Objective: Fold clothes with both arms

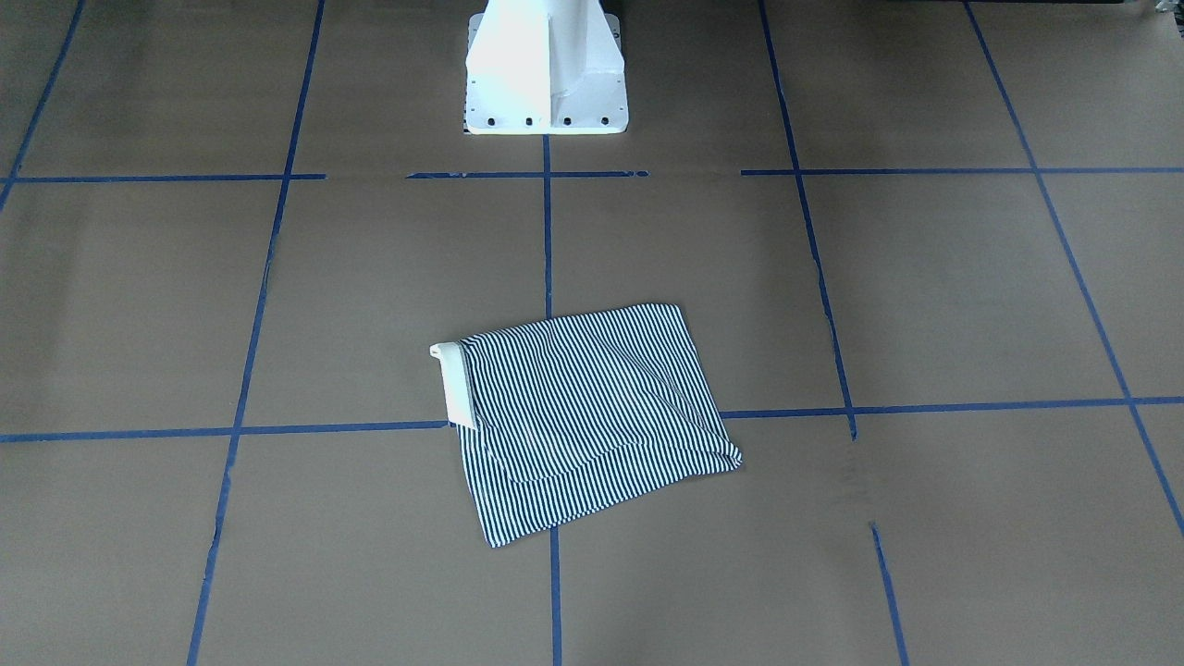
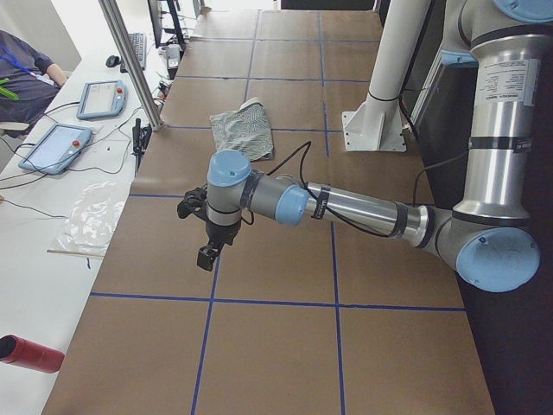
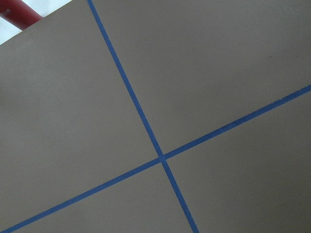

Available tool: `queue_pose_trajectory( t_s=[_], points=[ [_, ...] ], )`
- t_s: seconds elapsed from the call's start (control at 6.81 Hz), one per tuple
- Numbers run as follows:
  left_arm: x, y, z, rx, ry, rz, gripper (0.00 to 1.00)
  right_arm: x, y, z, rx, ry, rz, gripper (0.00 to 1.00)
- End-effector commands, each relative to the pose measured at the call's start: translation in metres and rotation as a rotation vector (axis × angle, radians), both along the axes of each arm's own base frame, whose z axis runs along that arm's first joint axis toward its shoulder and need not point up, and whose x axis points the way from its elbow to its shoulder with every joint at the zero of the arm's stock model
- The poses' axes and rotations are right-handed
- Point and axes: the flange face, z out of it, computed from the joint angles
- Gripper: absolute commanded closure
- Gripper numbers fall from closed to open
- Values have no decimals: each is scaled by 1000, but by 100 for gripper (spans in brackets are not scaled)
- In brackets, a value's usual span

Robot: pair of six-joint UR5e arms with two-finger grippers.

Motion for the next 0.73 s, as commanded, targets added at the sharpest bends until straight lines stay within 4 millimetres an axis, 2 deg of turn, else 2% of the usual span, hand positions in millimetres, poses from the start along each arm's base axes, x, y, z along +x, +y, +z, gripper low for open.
queue_pose_trajectory(
  t_s=[0.0,0.15,0.29,0.44,0.59],
  points=[
    [-2,21,50,-128,-2,2,0,1,-6,-3,-50,0,132,0],
    [-8,30,71,-163,-2,0,0,-1,-12,14,-29,-27,152,0],
    [-12,35,75,-177,39,-4,0,-7,-13,34,-44,-119,151,0],
    [-9,47,82,-207,85,2,0,-8,-15,35,-46,-131,165,0],
    [-9,49,80,-220,86,2,0,-7,-13,36,-76,-128,199,0]
  ],
)
